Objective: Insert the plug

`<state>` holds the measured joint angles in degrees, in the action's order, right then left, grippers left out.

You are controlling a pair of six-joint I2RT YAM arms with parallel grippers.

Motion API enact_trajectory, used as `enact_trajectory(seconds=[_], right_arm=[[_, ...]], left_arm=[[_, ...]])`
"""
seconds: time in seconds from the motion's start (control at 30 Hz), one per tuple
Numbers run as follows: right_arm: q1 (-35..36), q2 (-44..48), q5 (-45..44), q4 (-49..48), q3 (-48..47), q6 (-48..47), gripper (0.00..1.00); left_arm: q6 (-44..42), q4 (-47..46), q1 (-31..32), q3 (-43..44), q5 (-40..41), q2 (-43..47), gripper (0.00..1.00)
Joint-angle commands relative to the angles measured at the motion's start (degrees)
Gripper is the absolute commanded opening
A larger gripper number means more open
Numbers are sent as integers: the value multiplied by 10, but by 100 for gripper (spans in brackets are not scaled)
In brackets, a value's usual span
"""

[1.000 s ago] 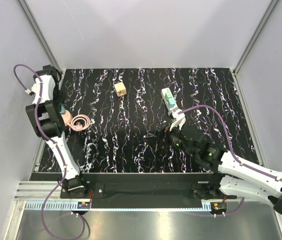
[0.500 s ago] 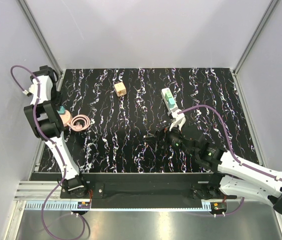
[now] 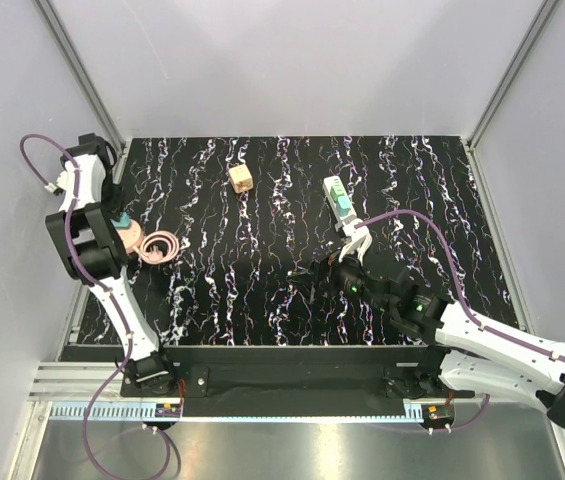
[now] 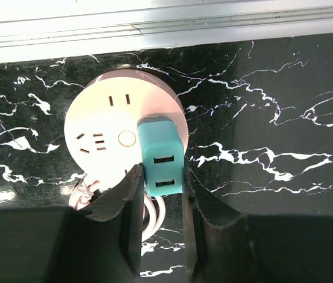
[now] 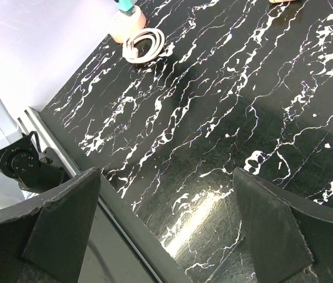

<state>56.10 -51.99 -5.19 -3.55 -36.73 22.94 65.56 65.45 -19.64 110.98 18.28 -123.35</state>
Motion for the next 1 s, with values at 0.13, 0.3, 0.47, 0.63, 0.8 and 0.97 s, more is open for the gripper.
enact_trajectory(seconds=[0.13,0.3,0.47,0.63,0.8,0.97], right_arm=[[0,-6,-13,-8,-23,3,100],[0,-7,-11,-8,-23,4,100],[0,-7,-15,-7,-23,4,100],[0,-8,-14,-7,-23,4,100],[0,-9,-15,-7,-23,4,100],[0,-7,-14,-5,-23,4,100]], left_arm=[[3,-12,-22,-84,-15,2,0],[-4,-42,-21,-118,-22,1,0],[-6,-48,-21,-139,-19,-7,0],[-11,-58,-19,-155,-9,-13,0],[-13,-63,-22,-164,-34,-19,0],[-20,-61,-23,-156,-33,-25,0]])
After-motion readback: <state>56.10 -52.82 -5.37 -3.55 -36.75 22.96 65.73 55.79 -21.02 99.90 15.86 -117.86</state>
